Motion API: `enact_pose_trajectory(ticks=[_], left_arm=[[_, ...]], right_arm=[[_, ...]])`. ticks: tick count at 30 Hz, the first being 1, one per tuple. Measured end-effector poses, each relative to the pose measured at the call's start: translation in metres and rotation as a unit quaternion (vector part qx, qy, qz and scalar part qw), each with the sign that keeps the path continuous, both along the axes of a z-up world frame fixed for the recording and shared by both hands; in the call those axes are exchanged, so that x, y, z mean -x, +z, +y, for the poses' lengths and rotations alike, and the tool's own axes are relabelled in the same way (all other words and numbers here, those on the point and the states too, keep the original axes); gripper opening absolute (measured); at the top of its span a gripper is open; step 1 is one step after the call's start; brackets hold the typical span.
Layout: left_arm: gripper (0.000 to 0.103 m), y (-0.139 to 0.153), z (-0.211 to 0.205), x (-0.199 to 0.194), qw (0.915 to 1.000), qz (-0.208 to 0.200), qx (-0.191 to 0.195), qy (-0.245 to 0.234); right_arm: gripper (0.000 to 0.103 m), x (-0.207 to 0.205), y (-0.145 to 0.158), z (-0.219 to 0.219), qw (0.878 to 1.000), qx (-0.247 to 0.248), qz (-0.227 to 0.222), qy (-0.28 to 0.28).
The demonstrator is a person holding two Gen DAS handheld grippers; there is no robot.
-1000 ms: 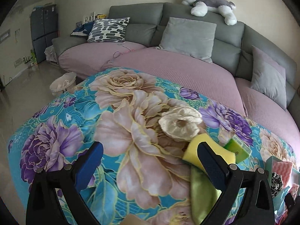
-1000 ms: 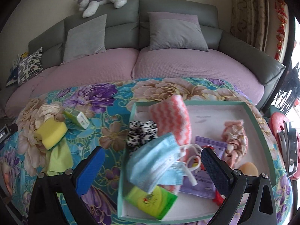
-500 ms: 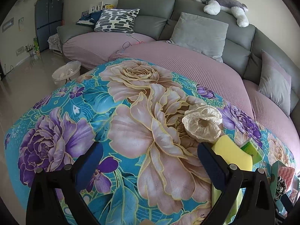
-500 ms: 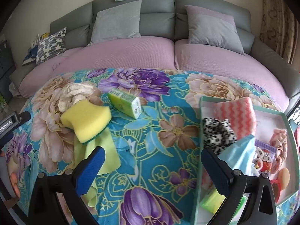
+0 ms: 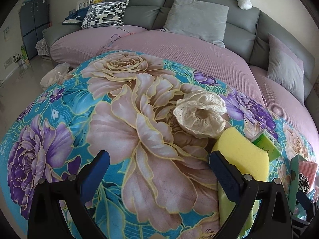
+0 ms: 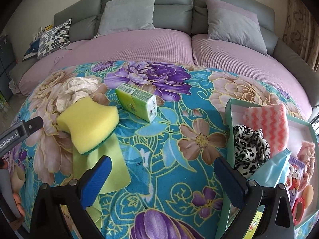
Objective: Organize soft objects
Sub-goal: 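Move both grippers back toward the pile of soft items, then grasp the yellow sponge with the left gripper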
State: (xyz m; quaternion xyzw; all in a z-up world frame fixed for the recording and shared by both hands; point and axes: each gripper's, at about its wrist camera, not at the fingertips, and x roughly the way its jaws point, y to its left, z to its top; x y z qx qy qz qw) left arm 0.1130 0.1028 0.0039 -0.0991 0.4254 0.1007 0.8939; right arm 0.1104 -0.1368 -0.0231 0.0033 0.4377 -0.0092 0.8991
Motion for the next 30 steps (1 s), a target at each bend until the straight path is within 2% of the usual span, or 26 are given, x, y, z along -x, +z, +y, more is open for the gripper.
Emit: enact_pose_trajectory(ticks=[4, 10, 13, 20, 25, 30], left_arm=[[0.1, 0.001, -0.01, -0.003, 0.9997, 0.004, 0.004, -0.025], [0.1, 0.013, -0.042, -0.004, 0.9968, -0.006, -0.011, -0.079], [0.1, 0.014, -0.061, -0.004, 0.9928, 0.0, -0.013, -0.119], [0.1, 0.013, -0.09, 0.0, 0.9838, 0.005, -0.027, -0.177], [0.1, -0.001, -0.097, -0.004, 0.9826, 0.033, -0.046, -0.177], [0.1, -0.003, -0.078, -0.005, 0.9879, 0.038, -0.05, -0.142]], right_arm=[[0.103, -0.002, 0.002, -0.007, 1.0, -0.001, -0.003, -0.006], [0.103, 0.003, 0.008, -0.022, 1.0, 0.013, -0.003, -0.025], [0.103, 0.007, 0.015, -0.033, 0.999, 0.02, -0.012, -0.039], [0.103, 0.011, 0.019, -0.045, 0.999, 0.009, -0.016, -0.048], [0.103, 0.012, 0.019, -0.045, 0.999, 0.005, -0.017, -0.046], [0.103, 0.012, 0.019, -0.043, 0.999, 0.006, -0.016, -0.044]])
